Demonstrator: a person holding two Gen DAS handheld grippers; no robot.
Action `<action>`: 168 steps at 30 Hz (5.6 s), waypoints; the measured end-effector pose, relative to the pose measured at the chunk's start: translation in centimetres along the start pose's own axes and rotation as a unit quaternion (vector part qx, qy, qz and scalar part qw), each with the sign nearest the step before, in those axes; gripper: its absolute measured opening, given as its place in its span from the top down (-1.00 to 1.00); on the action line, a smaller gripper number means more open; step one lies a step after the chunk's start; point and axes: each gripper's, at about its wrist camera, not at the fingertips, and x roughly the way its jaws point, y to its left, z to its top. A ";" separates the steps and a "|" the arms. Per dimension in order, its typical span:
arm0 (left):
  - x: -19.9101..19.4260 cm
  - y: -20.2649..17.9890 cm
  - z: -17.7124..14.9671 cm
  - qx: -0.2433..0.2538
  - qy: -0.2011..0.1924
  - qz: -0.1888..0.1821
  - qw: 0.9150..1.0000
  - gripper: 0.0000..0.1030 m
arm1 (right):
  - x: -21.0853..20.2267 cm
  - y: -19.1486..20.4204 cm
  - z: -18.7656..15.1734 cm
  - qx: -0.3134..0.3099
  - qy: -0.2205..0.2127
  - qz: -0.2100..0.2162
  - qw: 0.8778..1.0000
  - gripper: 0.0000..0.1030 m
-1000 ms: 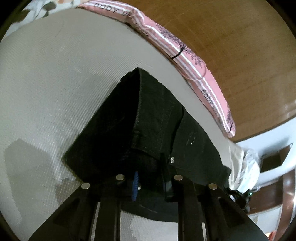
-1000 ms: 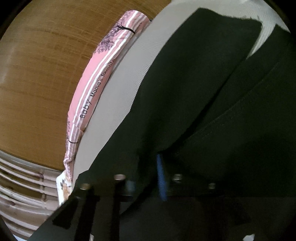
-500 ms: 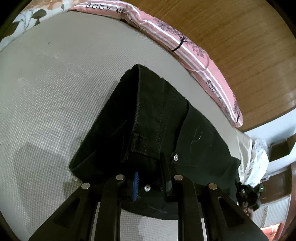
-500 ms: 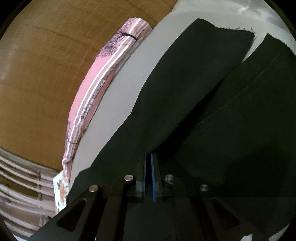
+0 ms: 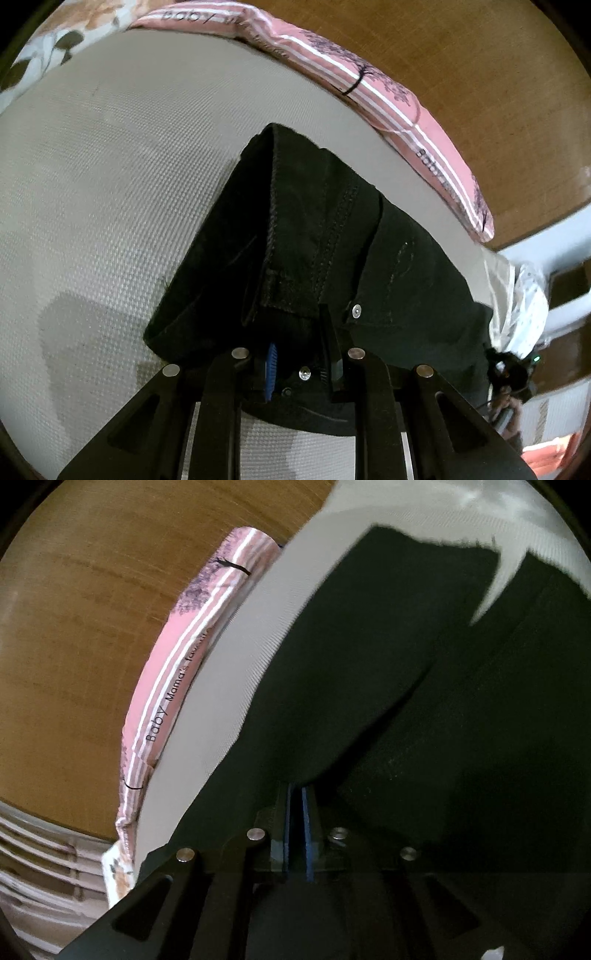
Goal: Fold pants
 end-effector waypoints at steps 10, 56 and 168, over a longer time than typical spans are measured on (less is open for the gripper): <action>-0.9 -1.4 1.1 0.104 0.028 0.034 0.994 0.62 | -6.9 2.8 -2.7 -0.042 -0.006 -0.044 0.998 0.91; 4.2 -23.8 -12.8 0.437 0.070 -0.036 0.896 0.15 | -11.6 -9.3 3.9 0.120 -0.037 -0.009 0.992 0.67; 5.6 -7.9 -3.4 0.290 -0.040 0.037 0.956 0.26 | 15.1 25.4 -10.4 -0.372 0.263 -0.013 0.890 0.20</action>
